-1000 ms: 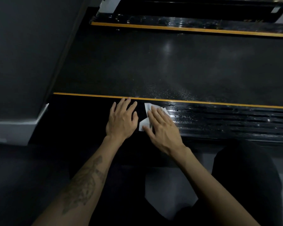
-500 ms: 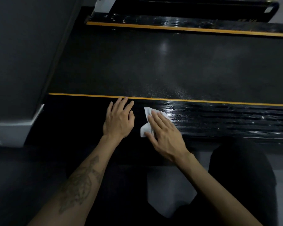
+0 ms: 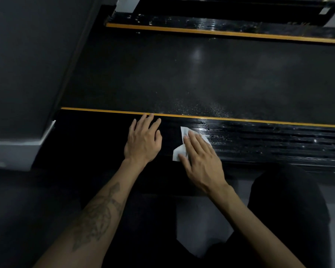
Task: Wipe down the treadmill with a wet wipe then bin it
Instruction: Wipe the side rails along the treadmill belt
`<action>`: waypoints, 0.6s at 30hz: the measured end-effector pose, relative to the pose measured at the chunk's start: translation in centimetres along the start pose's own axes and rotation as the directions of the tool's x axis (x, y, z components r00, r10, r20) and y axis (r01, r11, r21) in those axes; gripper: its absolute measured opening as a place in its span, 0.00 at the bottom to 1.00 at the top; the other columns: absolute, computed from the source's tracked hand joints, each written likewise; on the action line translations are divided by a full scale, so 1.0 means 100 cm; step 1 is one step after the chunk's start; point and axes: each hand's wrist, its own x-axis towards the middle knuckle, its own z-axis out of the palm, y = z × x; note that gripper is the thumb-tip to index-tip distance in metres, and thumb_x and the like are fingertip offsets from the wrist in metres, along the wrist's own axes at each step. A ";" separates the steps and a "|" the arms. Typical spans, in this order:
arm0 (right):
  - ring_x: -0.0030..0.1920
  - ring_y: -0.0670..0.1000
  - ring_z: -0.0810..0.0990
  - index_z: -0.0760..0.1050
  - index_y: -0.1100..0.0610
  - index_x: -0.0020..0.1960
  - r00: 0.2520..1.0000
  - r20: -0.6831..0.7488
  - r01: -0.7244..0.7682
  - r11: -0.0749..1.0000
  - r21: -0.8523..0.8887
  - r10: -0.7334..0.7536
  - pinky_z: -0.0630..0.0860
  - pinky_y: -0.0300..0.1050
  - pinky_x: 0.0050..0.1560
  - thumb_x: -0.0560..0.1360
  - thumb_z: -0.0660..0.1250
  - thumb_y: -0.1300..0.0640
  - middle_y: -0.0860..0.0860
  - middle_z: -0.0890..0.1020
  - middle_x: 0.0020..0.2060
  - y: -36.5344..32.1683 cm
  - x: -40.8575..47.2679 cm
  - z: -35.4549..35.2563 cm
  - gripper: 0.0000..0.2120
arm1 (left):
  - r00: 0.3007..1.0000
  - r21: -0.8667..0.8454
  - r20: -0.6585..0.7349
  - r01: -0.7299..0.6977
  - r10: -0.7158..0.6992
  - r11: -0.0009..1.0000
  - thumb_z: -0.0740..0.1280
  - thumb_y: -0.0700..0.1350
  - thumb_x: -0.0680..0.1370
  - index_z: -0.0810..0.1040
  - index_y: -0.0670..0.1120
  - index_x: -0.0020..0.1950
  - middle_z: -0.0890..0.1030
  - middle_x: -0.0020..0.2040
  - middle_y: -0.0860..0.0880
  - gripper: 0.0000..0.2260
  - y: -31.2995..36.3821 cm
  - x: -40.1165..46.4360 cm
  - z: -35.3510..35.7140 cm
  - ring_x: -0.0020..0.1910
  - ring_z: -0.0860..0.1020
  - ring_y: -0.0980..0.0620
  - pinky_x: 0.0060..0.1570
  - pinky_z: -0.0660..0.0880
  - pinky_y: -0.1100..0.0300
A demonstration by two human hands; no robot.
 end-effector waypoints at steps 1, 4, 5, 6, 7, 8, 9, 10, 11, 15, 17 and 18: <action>0.81 0.53 0.58 0.63 0.59 0.80 0.999 0.007 -0.031 1.000 0.003 0.031 0.54 0.50 0.81 0.84 0.47 0.40 0.56 0.62 0.80 -0.003 0.005 0.001 0.33 | 1.000 0.001 -0.001 -0.002 0.002 1.000 0.62 0.47 0.82 0.74 0.46 0.75 0.72 0.76 0.44 0.20 0.000 0.000 0.000 0.78 0.66 0.44 0.77 0.61 0.41; 0.83 0.54 0.51 0.57 0.59 0.82 0.994 0.065 -0.086 0.996 0.039 0.084 0.51 0.53 0.82 0.82 0.42 0.36 0.57 0.57 0.82 -0.019 0.023 0.006 0.37 | 1.000 -0.002 -0.002 -0.008 0.008 1.000 0.63 0.46 0.82 0.75 0.46 0.74 0.73 0.75 0.43 0.20 0.000 0.000 0.000 0.78 0.67 0.44 0.77 0.62 0.41; 0.83 0.53 0.49 0.56 0.58 0.83 0.995 0.068 -0.075 0.996 0.054 0.071 0.50 0.53 0.82 0.82 0.42 0.36 0.56 0.55 0.82 -0.022 0.025 0.008 0.37 | 1.000 -0.003 -0.007 -0.012 0.012 1.000 0.63 0.47 0.81 0.75 0.46 0.74 0.74 0.75 0.43 0.20 0.001 0.000 0.000 0.77 0.67 0.44 0.77 0.63 0.41; 0.83 0.53 0.49 0.56 0.58 0.83 0.997 0.066 -0.050 0.996 0.071 0.045 0.49 0.52 0.82 0.82 0.43 0.36 0.55 0.55 0.82 -0.022 0.023 0.009 0.37 | 1.000 -0.003 -0.009 -0.017 0.017 1.000 0.64 0.47 0.81 0.75 0.46 0.74 0.74 0.75 0.43 0.21 0.001 -0.001 -0.001 0.77 0.67 0.44 0.77 0.63 0.42; 0.83 0.52 0.49 0.57 0.57 0.82 0.998 0.058 -0.011 0.997 0.082 0.006 0.50 0.51 0.82 0.83 0.45 0.37 0.54 0.55 0.82 -0.020 0.018 0.008 0.35 | 1.000 -0.002 -0.007 -0.020 0.020 1.000 0.63 0.48 0.81 0.75 0.47 0.74 0.74 0.75 0.43 0.21 0.001 -0.001 -0.001 0.77 0.67 0.44 0.77 0.62 0.42; 0.83 0.51 0.50 0.59 0.57 0.82 0.998 0.042 0.034 0.996 0.081 -0.038 0.51 0.51 0.82 0.83 0.47 0.38 0.54 0.57 0.82 -0.016 0.011 0.007 0.34 | 1.000 -0.002 -0.004 -0.022 0.022 1.000 0.63 0.48 0.81 0.75 0.47 0.74 0.73 0.75 0.43 0.21 0.000 -0.001 -0.001 0.77 0.67 0.44 0.77 0.62 0.42; 0.82 0.51 0.52 0.61 0.56 0.82 0.997 0.021 0.070 0.995 0.073 -0.072 0.52 0.50 0.81 0.84 0.49 0.39 0.53 0.58 0.81 -0.010 0.003 0.005 0.32 | 1.000 -0.002 -0.002 -0.022 0.022 1.000 0.62 0.49 0.81 0.75 0.47 0.74 0.73 0.75 0.43 0.21 0.000 -0.001 -0.001 0.77 0.67 0.44 0.77 0.62 0.42; 0.82 0.51 0.54 0.62 0.56 0.81 0.996 0.002 0.086 0.994 0.063 -0.087 0.54 0.50 0.81 0.84 0.50 0.40 0.54 0.60 0.81 -0.003 -0.004 0.004 0.31 | 1.000 -0.003 -0.002 -0.019 0.019 1.000 0.60 0.50 0.81 0.75 0.47 0.74 0.73 0.75 0.43 0.22 0.000 -0.001 -0.001 0.77 0.67 0.44 0.77 0.62 0.42; 0.82 0.52 0.56 0.63 0.56 0.81 0.997 -0.009 0.077 0.996 0.049 -0.076 0.55 0.50 0.80 0.84 0.50 0.40 0.54 0.62 0.80 0.003 -0.006 0.003 0.31 | 1.000 -0.004 -0.003 -0.015 0.015 1.000 0.59 0.51 0.81 0.75 0.47 0.74 0.73 0.75 0.43 0.22 0.000 -0.001 -0.001 0.77 0.67 0.44 0.77 0.62 0.41; 0.82 0.54 0.55 0.61 0.59 0.81 0.996 0.032 -0.082 0.996 0.041 0.080 0.52 0.52 0.82 0.82 0.42 0.37 0.56 0.60 0.81 -0.006 0.019 0.003 0.36 | 1.000 -0.010 -0.007 -0.014 0.014 1.000 0.61 0.50 0.81 0.76 0.46 0.73 0.74 0.74 0.43 0.22 0.001 -0.001 0.000 0.77 0.68 0.44 0.76 0.63 0.41; 0.83 0.54 0.52 0.58 0.59 0.82 0.996 0.046 -0.084 0.996 0.040 0.082 0.49 0.51 0.82 0.82 0.41 0.37 0.57 0.58 0.82 -0.019 0.026 0.006 0.37 | 1.000 -0.005 -0.005 -0.013 0.013 1.000 0.63 0.49 0.81 0.75 0.47 0.74 0.74 0.75 0.43 0.21 0.001 -0.002 -0.001 0.77 0.67 0.44 0.77 0.63 0.42; 0.83 0.53 0.51 0.58 0.59 0.82 0.997 0.039 -0.061 0.997 0.051 0.059 0.48 0.50 0.82 0.82 0.42 0.37 0.56 0.58 0.82 -0.023 0.023 0.007 0.37 | 1.000 -0.001 -0.003 -0.013 0.013 1.000 0.63 0.48 0.81 0.75 0.47 0.74 0.73 0.75 0.43 0.21 0.001 -0.002 -0.002 0.77 0.67 0.44 0.77 0.62 0.42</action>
